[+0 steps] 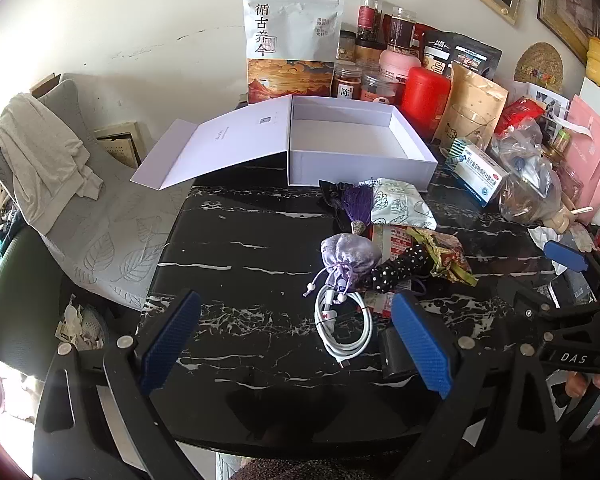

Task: Organize objects
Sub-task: 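Move both tools toward the pile of items beside the white box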

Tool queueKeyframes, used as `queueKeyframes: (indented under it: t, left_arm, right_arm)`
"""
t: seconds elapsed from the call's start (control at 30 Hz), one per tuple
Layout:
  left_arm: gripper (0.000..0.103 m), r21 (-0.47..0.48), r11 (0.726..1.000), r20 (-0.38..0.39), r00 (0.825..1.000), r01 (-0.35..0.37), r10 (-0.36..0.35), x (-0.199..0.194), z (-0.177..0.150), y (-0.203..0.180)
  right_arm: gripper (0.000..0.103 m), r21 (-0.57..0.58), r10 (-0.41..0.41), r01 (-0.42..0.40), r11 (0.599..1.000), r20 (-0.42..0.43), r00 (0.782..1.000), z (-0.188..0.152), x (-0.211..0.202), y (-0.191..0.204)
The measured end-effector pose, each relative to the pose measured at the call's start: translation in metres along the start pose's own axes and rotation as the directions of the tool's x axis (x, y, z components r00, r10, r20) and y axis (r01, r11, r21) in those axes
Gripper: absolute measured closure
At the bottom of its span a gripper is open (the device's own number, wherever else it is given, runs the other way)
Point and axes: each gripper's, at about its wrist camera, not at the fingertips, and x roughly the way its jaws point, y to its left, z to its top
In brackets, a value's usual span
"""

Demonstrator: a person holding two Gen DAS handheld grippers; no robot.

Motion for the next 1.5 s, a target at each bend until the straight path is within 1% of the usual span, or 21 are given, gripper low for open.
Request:
queueKeyframes:
  t: [0.37, 0.63, 0.8, 0.97, 1.13, 1.27, 1.33, 1.5]
  left_arm:
    - [0.007, -0.049, 0.998, 0.004, 0.999, -0.032, 0.032, -0.002, -0.01, 0.016]
    - [0.007, -0.057, 0.996, -0.019, 0.998, -0.062, 0.061, 0.004, -0.017, 0.023]
    - [0.007, -0.071, 0.995, -0.038, 0.997, -0.074, 0.071, 0.009, -0.019, 0.024]
    - [0.007, -0.078, 0.995, -0.041, 0.997, -0.063, 0.06, 0.007, -0.021, 0.024]
    - [0.007, -0.065, 0.997, -0.047, 0.998, -0.046, 0.043, 0.01, -0.021, 0.021]
    - [0.007, -0.046, 0.999, -0.056, 0.998, -0.009, 0.006, 0.018, -0.023, 0.018]
    - [0.007, -0.054, 0.998, -0.063, 0.998, 0.015, -0.019, 0.024, -0.024, 0.017]
    - [0.007, -0.042, 0.998, -0.097, 0.994, 0.047, -0.051, 0.041, -0.024, 0.012]
  right_arm:
    - [0.001, -0.029, 0.005, -0.005, 1.0, -0.001, 1.0, -0.004, 0.002, 0.009]
    - [0.002, -0.046, 0.036, -0.036, 0.998, 0.009, 0.999, -0.006, 0.004, 0.015]
    - [0.002, -0.062, 0.036, -0.034, 0.997, 0.022, 0.999, -0.005, -0.001, 0.017]
    - [0.002, -0.07, 0.029, -0.026, 0.997, 0.046, 0.999, -0.005, -0.011, 0.015]
    - [0.002, -0.054, 0.024, -0.022, 0.998, 0.033, 0.999, -0.007, -0.009, 0.011]
    - [0.002, -0.042, 0.027, -0.025, 0.999, 0.042, 0.999, -0.011, -0.009, 0.008]
    - [0.007, -0.034, 0.032, -0.031, 0.999, 0.024, 0.999, -0.012, -0.005, 0.006]
    - [0.008, -0.045, 0.043, -0.042, 0.998, 0.007, 0.999, -0.013, 0.004, 0.006]
